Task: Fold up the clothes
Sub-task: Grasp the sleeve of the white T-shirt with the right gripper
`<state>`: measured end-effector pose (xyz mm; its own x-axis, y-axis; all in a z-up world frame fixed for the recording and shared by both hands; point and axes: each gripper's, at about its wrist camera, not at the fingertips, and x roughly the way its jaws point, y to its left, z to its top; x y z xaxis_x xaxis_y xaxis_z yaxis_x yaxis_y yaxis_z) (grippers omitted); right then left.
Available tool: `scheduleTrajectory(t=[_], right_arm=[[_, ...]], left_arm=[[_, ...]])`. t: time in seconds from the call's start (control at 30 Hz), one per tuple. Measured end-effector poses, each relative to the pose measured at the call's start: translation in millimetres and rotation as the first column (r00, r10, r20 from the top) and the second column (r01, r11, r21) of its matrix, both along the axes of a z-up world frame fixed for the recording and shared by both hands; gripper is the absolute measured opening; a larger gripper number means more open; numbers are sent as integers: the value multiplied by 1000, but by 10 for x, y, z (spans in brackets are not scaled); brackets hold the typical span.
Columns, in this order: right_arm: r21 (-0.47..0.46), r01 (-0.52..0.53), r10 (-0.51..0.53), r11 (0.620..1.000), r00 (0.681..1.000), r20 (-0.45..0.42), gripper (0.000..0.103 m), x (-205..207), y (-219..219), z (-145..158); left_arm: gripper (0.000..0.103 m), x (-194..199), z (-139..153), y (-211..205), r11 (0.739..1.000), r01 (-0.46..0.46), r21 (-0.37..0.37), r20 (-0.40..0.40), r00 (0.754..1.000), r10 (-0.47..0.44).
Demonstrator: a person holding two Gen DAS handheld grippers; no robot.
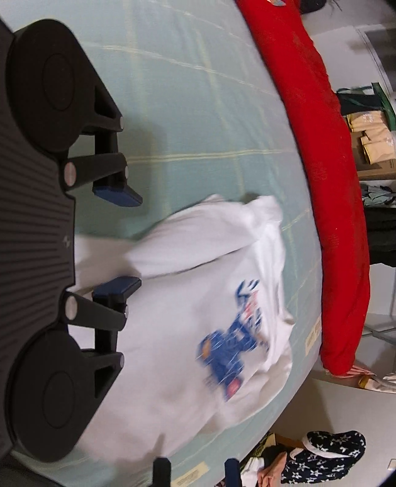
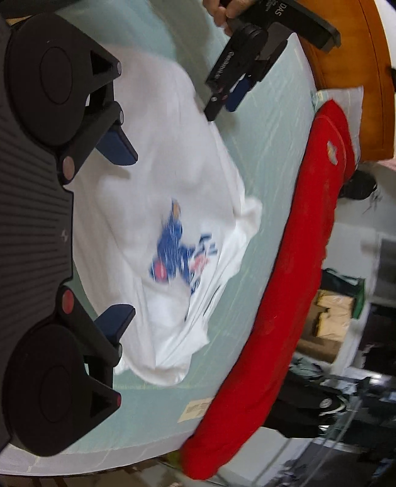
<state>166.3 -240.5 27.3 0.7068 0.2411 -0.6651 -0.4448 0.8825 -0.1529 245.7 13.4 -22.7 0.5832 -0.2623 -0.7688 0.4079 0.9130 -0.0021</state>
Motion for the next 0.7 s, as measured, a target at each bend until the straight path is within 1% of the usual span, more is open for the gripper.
scheduleTrajectory(t=[0.1,0.17,0.23,0.3,0.33,0.4,0.43,0.53,0.57,0.6,0.7], right_arm=[[-8,21,-21,1000,999,33,103,-327,99,-48],[15,56,-57,998,998,39,103,-514,63,-110],[66,102,-103,993,995,15,103,-643,-56,-204],[131,156,-153,979,988,-35,102,-729,-216,-327],[158,179,-171,971,983,-64,101,-757,-290,-390],[202,202,-187,958,978,-90,91,-792,-374,-453],[221,208,-191,953,977,-96,90,-804,-401,-471],[279,223,-199,934,974,-111,80,-824,-474,-514],[297,222,-197,928,974,-115,75,-788,-479,-508],[315,221,-194,923,974,-117,73,-753,-481,-503],[365,216,-185,906,975,-120,72,-635,-480,-479]], left_arm=[[56,-351,-27,50,1000,-20,-8,31,999,20],[58,-566,-41,103,999,-31,-20,52,998,32],[62,-754,-50,152,998,-45,-40,75,996,48],[66,-893,-44,147,998,-36,-54,90,995,40],[66,-962,-35,119,998,-25,-54,104,994,31],[69,-1102,-15,64,999,-4,-54,130,991,11],[71,-1172,-6,37,999,7,-54,144,990,1],[72,-1307,6,-100,997,45,-63,160,987,-34],[72,-1337,1,-150,996,57,-65,159,986,-46],[72,-1363,-5,-201,995,68,-67,157,986,-57],[73,-1397,-19,-309,993,98,-58,167,982,-87]])
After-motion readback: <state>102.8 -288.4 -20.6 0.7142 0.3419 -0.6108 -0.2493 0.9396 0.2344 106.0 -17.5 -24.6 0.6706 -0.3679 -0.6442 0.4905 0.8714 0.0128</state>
